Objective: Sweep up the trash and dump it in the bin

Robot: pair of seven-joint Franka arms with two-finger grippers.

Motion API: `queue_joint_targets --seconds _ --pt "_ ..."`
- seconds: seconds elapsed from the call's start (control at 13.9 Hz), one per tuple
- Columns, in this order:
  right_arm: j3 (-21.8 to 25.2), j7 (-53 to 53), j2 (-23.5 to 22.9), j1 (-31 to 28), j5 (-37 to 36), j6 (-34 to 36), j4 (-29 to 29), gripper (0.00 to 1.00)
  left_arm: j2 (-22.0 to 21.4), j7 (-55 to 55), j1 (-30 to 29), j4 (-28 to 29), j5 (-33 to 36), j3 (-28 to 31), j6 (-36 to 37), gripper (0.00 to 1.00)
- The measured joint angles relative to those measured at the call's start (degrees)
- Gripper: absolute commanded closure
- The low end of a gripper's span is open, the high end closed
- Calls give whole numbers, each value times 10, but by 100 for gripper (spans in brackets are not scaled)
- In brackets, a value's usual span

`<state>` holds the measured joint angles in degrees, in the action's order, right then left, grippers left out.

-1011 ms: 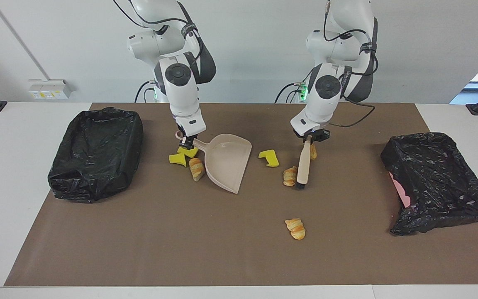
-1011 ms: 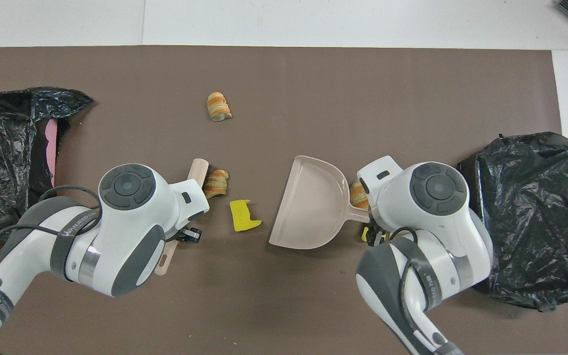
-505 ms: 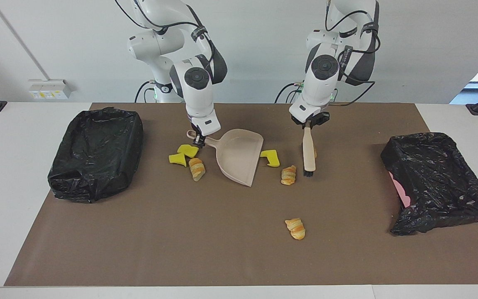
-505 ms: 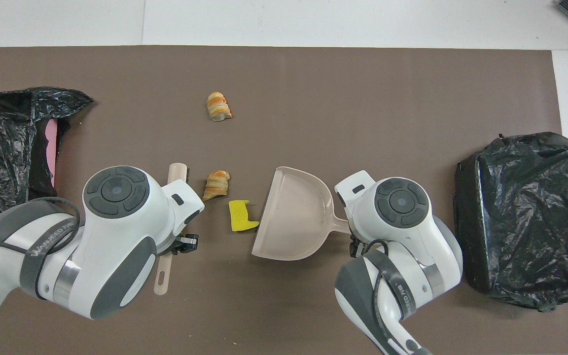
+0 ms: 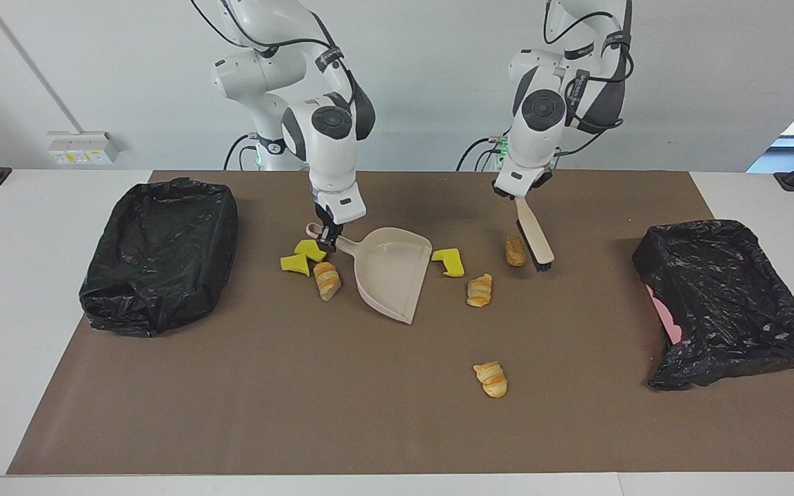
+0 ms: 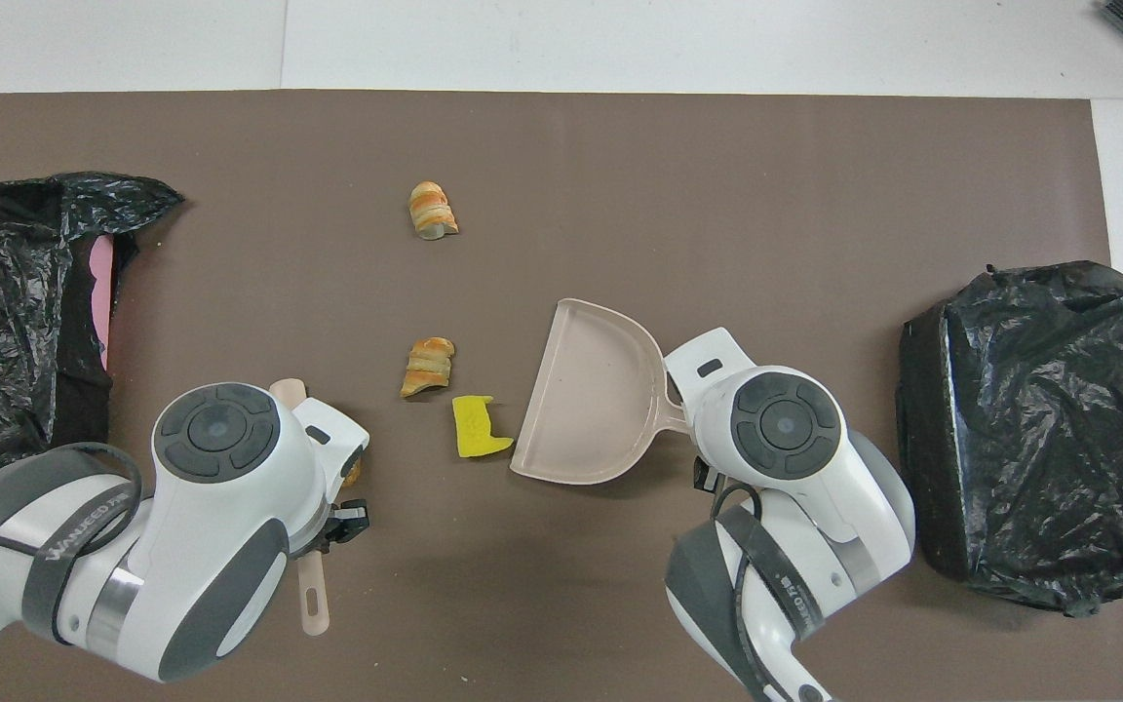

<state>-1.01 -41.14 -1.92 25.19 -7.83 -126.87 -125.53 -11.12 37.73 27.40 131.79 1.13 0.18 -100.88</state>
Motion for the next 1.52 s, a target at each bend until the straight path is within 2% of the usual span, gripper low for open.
queue_joint_targets --seconds 0.14,0.22,0.29,0.43,0.51,0.58,0.87,1.16,1.3,1.37,1.44,1.52 --pt "0 16 5 1 0 2 -1 97 -10 13 -1 21 0 0 -2 100" --pt "0 31 6 3 0 7 -3 69 -11 17 -4 32 0 1 -8 100" --pt "0 43 6 8 0 13 -5 52 -11 21 -10 44 0 1 -19 100" --pt "-1 47 6 21 0 23 -6 42 -11 33 -17 68 0 3 -51 100" --pt "-2 44 6 24 0 30 -6 27 -10 40 -17 77 0 2 -68 100" --pt "-2 34 6 25 0 33 -6 0 -8 44 -16 84 0 0 -85 100" --pt "1 -4 6 11 0 33 -7 0 20 35 -4 88 -13 -7 -161 100" --pt "1 -29 5 -8 5 29 -8 0 38 -53 6 76 -78 -9 -203 100" --pt "-1 -29 1 -4 5 20 -11 12 39 -70 13 72 -91 -10 -208 100" --pt "-1 -29 -1 -2 6 18 -13 14 40 -72 17 70 -93 -10 -209 100" --pt "-1 -29 -3 -1 7 18 -13 22 42 -74 19 67 -94 -11 -209 100" --pt "-1 -29 -4 0 7 18 -14 51 45 -77 20 63 -94 -11 -209 100"
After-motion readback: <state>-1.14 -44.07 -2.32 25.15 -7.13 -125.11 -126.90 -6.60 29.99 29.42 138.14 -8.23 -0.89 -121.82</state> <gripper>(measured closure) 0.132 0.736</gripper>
